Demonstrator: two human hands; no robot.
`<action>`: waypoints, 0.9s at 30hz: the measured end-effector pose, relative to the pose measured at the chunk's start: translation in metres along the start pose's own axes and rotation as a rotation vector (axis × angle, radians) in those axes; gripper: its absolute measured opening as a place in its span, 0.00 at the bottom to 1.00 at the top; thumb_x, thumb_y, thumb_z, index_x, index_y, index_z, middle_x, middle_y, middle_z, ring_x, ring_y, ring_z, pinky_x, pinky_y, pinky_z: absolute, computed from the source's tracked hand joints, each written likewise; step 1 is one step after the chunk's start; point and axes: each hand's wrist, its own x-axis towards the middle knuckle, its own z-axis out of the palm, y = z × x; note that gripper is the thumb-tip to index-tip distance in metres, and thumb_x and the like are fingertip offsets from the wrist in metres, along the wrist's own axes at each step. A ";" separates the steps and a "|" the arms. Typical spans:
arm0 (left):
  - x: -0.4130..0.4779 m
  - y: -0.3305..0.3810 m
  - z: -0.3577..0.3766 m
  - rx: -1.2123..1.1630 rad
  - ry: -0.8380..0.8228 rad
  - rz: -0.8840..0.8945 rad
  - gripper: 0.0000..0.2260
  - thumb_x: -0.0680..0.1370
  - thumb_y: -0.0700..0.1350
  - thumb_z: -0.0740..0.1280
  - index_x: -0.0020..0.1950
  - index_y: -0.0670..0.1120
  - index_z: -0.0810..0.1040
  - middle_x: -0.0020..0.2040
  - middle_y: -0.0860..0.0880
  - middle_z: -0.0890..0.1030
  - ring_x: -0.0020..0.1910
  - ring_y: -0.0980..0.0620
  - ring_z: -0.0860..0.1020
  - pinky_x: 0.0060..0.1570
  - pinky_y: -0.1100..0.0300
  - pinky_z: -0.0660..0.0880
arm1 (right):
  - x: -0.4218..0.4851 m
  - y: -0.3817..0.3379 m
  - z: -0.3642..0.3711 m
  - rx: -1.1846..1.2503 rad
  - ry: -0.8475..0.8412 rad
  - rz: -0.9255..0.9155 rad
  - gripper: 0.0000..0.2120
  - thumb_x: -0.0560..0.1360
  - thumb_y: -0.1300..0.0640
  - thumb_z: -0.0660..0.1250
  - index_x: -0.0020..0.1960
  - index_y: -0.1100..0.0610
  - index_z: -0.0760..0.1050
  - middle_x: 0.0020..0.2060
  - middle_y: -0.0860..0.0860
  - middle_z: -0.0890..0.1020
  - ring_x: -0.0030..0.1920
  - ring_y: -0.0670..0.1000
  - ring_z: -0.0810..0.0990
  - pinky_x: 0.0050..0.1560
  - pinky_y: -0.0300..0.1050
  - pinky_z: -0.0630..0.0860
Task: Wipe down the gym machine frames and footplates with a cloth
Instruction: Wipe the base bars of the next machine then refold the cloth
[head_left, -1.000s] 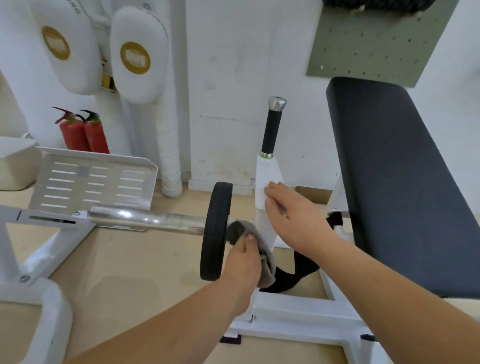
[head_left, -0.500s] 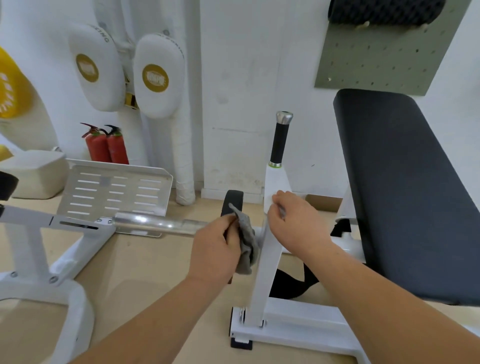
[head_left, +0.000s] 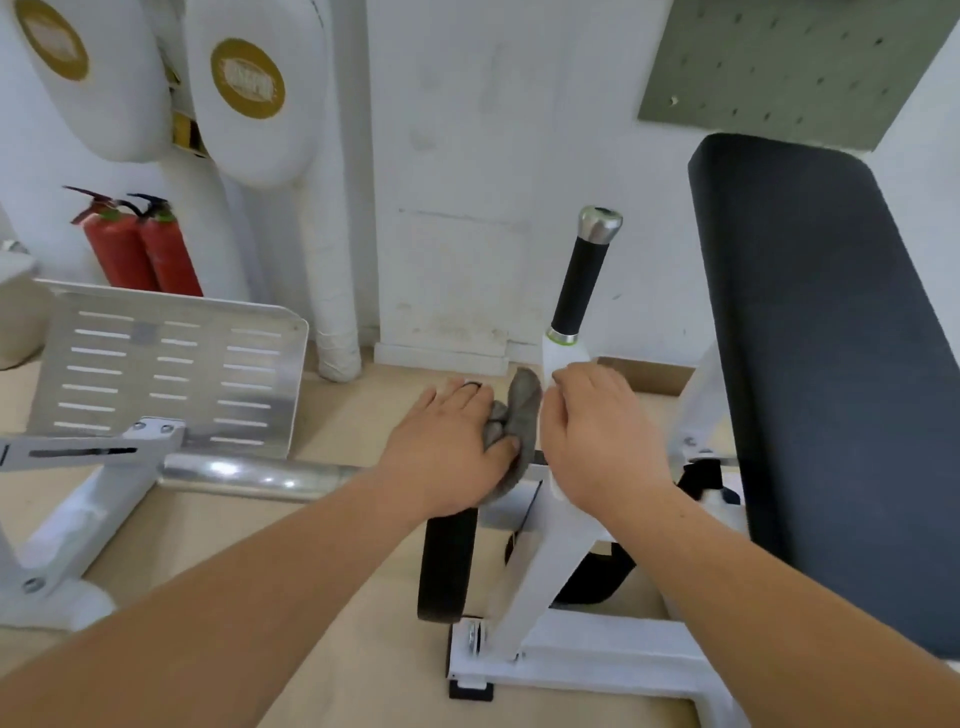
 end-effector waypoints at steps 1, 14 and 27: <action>0.004 0.000 -0.003 -0.055 0.005 -0.017 0.27 0.81 0.62 0.50 0.71 0.46 0.69 0.70 0.49 0.72 0.74 0.45 0.64 0.73 0.51 0.60 | 0.002 0.002 0.001 0.014 -0.018 0.006 0.13 0.83 0.53 0.57 0.59 0.57 0.76 0.56 0.51 0.78 0.60 0.53 0.74 0.59 0.48 0.73; 0.001 -0.006 -0.126 -0.149 -0.455 -0.248 0.07 0.84 0.51 0.61 0.58 0.50 0.74 0.55 0.50 0.79 0.52 0.51 0.78 0.51 0.59 0.74 | 0.074 -0.057 -0.103 -0.008 -0.910 0.399 0.23 0.84 0.47 0.55 0.75 0.55 0.66 0.74 0.53 0.70 0.73 0.55 0.70 0.69 0.50 0.69; 0.015 0.012 -0.304 -0.604 -0.407 -0.541 0.09 0.85 0.50 0.58 0.58 0.53 0.77 0.46 0.53 0.83 0.44 0.53 0.83 0.50 0.51 0.81 | 0.191 -0.098 -0.205 0.053 -0.527 0.474 0.16 0.82 0.56 0.58 0.68 0.54 0.73 0.62 0.52 0.72 0.56 0.53 0.73 0.56 0.49 0.73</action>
